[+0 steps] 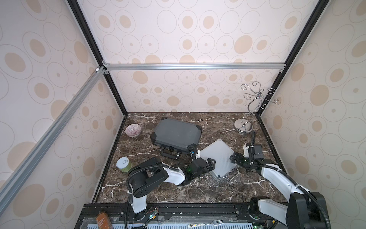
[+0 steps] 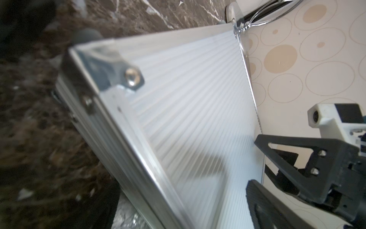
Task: Open the poker set cases
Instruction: Move the poker set case to the center of the board.
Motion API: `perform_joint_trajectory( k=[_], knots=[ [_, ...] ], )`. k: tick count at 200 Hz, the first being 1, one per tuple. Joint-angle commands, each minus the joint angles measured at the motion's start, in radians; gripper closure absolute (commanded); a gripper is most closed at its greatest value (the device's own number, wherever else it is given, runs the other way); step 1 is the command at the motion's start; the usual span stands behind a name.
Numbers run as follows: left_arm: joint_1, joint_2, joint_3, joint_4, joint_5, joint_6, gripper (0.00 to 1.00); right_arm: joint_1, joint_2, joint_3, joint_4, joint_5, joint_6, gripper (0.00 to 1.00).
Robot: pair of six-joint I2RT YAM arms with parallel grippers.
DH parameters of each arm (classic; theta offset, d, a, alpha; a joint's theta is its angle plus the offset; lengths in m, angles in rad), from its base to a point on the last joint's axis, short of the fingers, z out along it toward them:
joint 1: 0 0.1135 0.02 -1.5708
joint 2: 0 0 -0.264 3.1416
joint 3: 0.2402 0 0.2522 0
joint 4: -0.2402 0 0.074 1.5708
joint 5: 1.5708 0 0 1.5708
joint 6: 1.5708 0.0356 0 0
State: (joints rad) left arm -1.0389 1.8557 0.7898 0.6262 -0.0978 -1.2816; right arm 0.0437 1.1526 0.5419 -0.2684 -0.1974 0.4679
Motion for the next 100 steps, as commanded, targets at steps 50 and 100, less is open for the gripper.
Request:
perform_joint_trajectory(
  k=[50, 100],
  knots=[
    [0.042, 0.151, 0.231, 0.088, 0.093, 0.066, 0.00, -0.006, 0.091, 0.040, 0.083, -0.108, 0.044, 0.12],
    [0.084, 0.193, 0.306, 0.057, 0.097, 0.107, 0.00, -0.085, 0.067, 0.017, 0.072, -0.120, 0.044, 0.10]
  ],
)
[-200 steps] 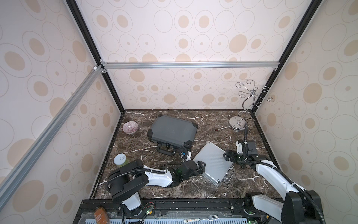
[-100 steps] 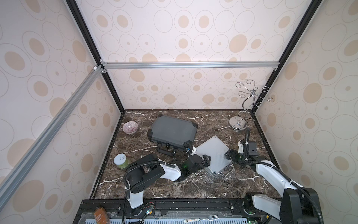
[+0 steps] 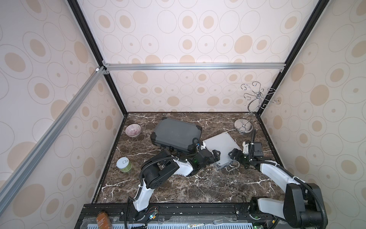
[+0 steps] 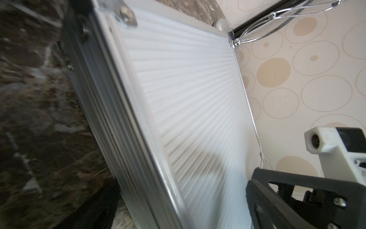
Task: Open the poker set cases
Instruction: Move the poker set case to the center of the board.
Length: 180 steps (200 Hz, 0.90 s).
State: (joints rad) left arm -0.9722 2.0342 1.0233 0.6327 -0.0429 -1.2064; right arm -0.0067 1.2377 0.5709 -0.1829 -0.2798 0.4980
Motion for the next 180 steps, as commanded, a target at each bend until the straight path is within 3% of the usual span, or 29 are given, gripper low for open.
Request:
perform_joint_trajectory(
  k=[1, 67, 142, 180],
  knots=[
    [0.018, 0.016, 0.074, 0.049, 0.041, 0.032, 0.00, -0.037, -0.020, -0.013, -0.014, -0.039, 0.015, 0.10],
    [0.069, -0.027, 0.075, 0.007, 0.020, 0.109, 0.00, -0.084, -0.182, -0.101, -0.071, -0.021, 0.017, 0.09],
    [0.064, -0.082, -0.001, 0.025, 0.027, 0.099, 0.00, -0.154, -0.240, -0.209, -0.013, -0.091, 0.070, 0.17],
    [0.061, -0.049, 0.040, -0.010, 0.062, 0.103, 0.00, -0.174, -0.232, -0.255, 0.056, -0.127, 0.108, 0.16]
  ],
)
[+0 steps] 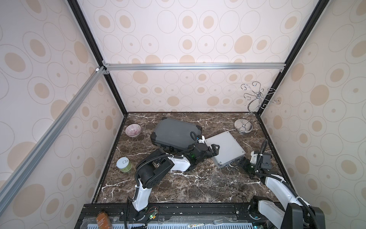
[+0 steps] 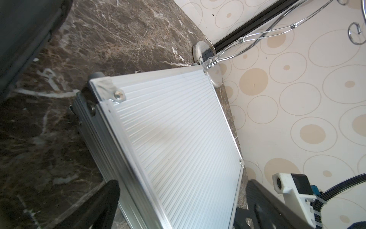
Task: Open the poker set cases
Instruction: Move the poker set case to the center of the board.
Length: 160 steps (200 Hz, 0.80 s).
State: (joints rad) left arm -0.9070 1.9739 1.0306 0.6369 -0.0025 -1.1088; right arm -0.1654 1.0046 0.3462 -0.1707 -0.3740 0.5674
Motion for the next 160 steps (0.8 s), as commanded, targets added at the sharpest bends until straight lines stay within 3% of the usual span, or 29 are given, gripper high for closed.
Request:
perform_joint_trajectory(
  k=[1, 107, 160],
  knots=[
    [-0.004, 0.013, 0.034, -0.016, 0.023, 0.006, 0.00, -0.015, 0.003, -0.031, 0.044, -0.034, 0.039, 0.16],
    [0.024, 0.114, 0.158, -0.059, 0.131, 0.011, 0.00, -0.026, 0.144, -0.040, 0.229, -0.163, 0.050, 0.16],
    [0.061, 0.153, 0.228, -0.085, 0.161, 0.041, 0.00, -0.027, 0.117, -0.068, 0.240, -0.181, 0.087, 0.19]
  ],
)
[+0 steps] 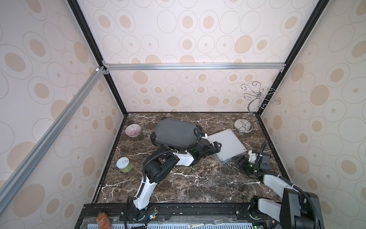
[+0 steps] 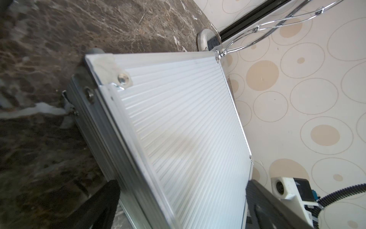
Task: Open the poker set cases
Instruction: Move the poker set case to the center of the board.
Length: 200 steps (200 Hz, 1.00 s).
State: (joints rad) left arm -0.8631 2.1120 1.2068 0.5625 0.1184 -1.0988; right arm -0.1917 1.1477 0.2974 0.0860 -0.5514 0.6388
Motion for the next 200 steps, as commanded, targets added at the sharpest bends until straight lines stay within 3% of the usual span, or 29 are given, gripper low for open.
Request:
perform_joint_trajectory(
  k=[1, 42, 118, 149, 200],
  knots=[
    [0.019, 0.014, 0.052, -0.012, 0.040, 0.033, 0.00, 0.000, -0.028, -0.019, -0.021, 0.000, 0.014, 0.19],
    [0.033, -0.031, 0.049, -0.046, -0.009, 0.082, 0.00, -0.026, -0.116, -0.008, -0.111, 0.134, -0.009, 0.12],
    [0.009, -0.109, -0.130, 0.089, -0.014, -0.047, 0.00, -0.043, 0.003, 0.046, 0.039, 0.036, -0.071, 0.07],
    [-0.001, -0.100, -0.129, 0.090, -0.013, -0.060, 0.00, -0.043, 0.071, 0.077, 0.100, 0.002, -0.071, 0.07],
    [-0.004, -0.062, -0.109, 0.106, -0.002, -0.080, 0.00, -0.043, 0.108, 0.126, 0.027, 0.037, -0.103, 0.03]
  ],
)
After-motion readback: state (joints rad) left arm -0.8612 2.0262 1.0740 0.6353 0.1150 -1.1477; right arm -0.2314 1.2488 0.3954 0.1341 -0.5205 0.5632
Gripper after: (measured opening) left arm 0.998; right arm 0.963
